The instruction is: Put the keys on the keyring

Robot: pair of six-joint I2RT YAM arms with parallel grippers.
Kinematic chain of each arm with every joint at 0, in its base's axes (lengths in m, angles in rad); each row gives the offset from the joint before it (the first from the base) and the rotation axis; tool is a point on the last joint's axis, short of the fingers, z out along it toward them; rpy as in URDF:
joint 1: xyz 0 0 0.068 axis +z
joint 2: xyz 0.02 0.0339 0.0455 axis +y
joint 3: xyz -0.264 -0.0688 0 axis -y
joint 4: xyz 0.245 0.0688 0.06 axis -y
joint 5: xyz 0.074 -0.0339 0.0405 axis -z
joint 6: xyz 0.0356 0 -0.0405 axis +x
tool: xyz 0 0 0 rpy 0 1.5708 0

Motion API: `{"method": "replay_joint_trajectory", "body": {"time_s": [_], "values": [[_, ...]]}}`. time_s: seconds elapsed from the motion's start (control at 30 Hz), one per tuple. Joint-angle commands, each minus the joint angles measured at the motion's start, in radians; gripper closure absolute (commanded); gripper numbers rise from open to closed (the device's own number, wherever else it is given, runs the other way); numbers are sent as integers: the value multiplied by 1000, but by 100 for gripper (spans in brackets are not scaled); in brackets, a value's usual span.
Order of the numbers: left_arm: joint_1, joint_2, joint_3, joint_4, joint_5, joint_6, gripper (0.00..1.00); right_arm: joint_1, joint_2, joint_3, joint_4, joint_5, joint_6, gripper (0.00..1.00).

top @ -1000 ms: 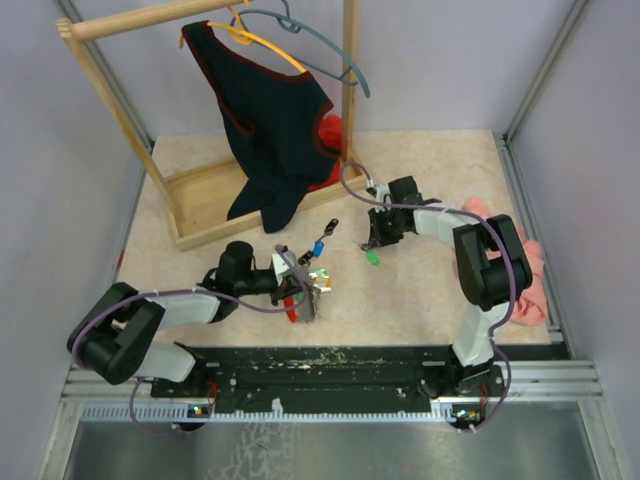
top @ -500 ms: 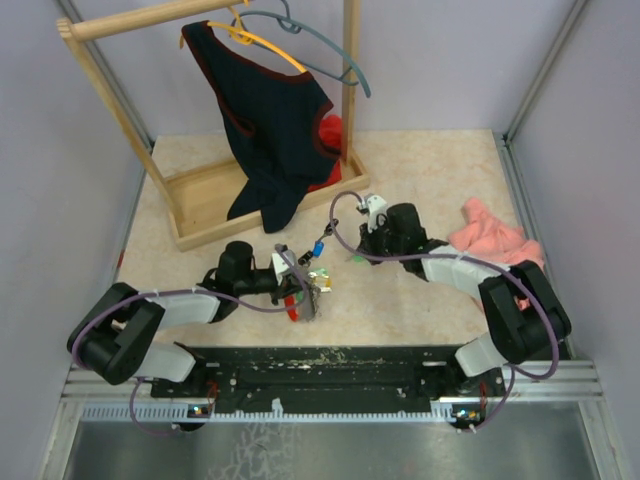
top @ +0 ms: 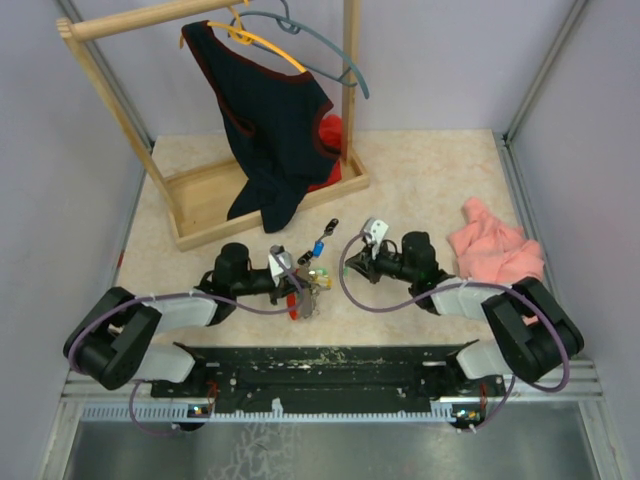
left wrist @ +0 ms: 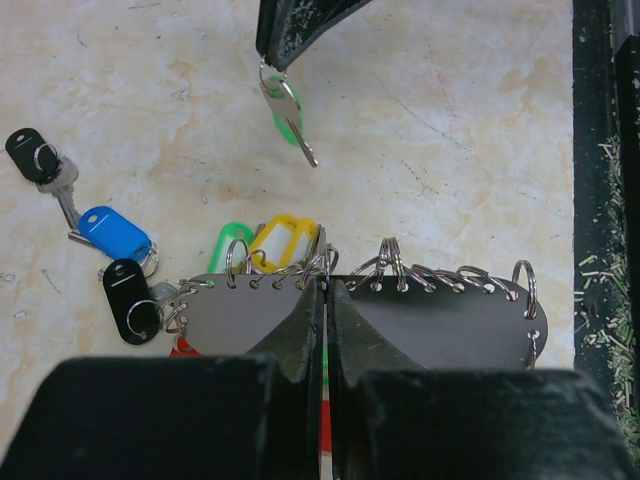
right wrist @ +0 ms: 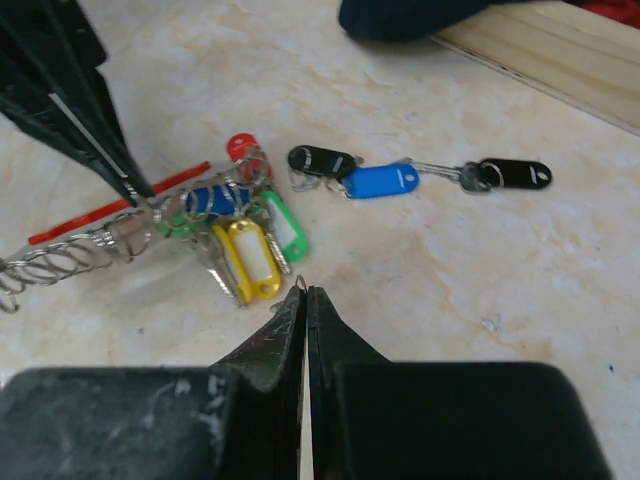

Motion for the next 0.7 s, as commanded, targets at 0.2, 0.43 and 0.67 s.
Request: {"method": "replay_joint_trajectory", "body": {"time_s": [0.2, 0.43, 0.67], "values": [[-24, 45, 18, -8, 99, 129, 99, 94, 18, -72, 272, -207, -172, 100], [-71, 51, 41, -69, 24, 195, 99, 142, 72, -130, 422, -198, -227, 100], [-83, 42, 29, -46, -3, 212, 99, 227, 120, -140, 477, -85, -315, 100]]}}
